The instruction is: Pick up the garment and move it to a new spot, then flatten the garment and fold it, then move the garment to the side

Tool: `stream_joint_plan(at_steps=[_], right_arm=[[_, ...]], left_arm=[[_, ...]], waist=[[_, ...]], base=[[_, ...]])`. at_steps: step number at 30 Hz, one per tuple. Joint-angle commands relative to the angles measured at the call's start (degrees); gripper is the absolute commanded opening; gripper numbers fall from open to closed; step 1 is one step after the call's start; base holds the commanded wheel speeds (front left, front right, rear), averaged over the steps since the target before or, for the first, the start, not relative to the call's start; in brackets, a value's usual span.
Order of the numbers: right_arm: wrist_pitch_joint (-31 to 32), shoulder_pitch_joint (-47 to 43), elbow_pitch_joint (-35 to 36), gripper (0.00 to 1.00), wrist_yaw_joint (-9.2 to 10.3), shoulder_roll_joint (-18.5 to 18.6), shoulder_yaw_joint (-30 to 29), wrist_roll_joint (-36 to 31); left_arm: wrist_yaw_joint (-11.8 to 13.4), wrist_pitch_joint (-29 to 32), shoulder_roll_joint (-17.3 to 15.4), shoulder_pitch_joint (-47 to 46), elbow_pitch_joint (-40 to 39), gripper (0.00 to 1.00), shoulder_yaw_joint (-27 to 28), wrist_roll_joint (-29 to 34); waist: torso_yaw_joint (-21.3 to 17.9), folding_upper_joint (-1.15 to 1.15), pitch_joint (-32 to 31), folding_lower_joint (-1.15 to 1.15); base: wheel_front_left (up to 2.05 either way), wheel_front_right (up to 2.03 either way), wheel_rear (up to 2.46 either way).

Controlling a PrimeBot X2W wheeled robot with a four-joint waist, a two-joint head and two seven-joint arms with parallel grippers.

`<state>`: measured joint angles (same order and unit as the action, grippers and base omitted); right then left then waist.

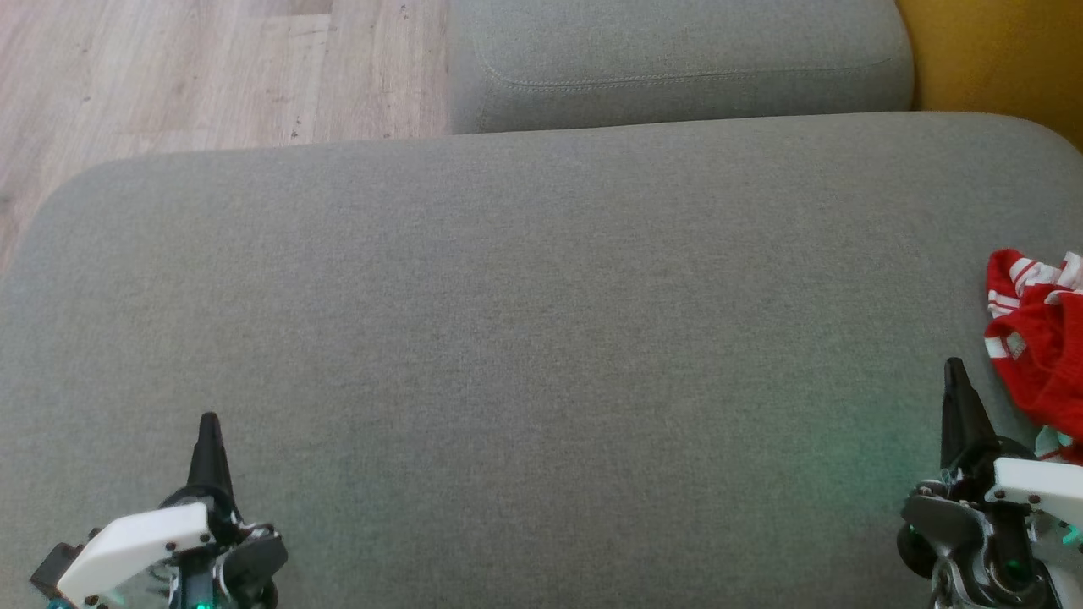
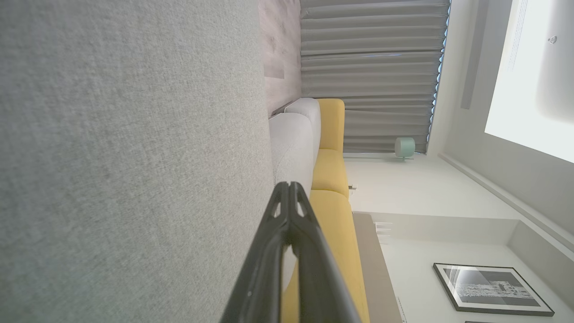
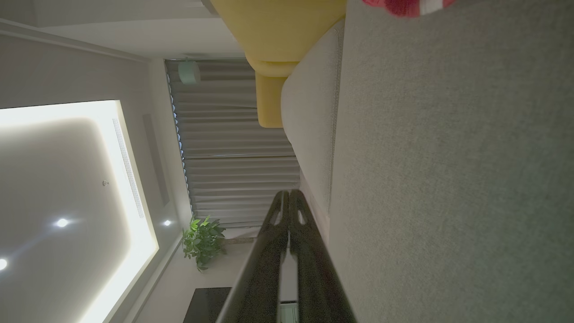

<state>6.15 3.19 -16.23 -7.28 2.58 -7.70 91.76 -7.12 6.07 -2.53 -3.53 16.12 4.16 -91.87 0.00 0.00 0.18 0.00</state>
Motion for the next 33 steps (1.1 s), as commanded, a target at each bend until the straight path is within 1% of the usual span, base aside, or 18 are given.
stream_joint_plan(at_steps=[1, 33], right_arm=[[0.33, 2.99, 2.21, 0.0, -0.21, 0.3, 1.19, 0.41], [0.33, 2.99, 2.21, 0.0, -0.21, 0.3, 1.19, 0.41]], left_arm=[[-0.36, 0.4, -0.34, -2.65, -2.08, 0.0, 2.34, -0.31], [-0.36, 0.4, -0.34, -2.65, -2.08, 0.0, 2.34, -0.31]], waist=[[0.0, 0.0, 0.0, 0.0], [0.0, 0.0, 0.0, 0.0]], base=[[0.0, 0.0, 0.0], [0.0, 0.0, 0.0]])
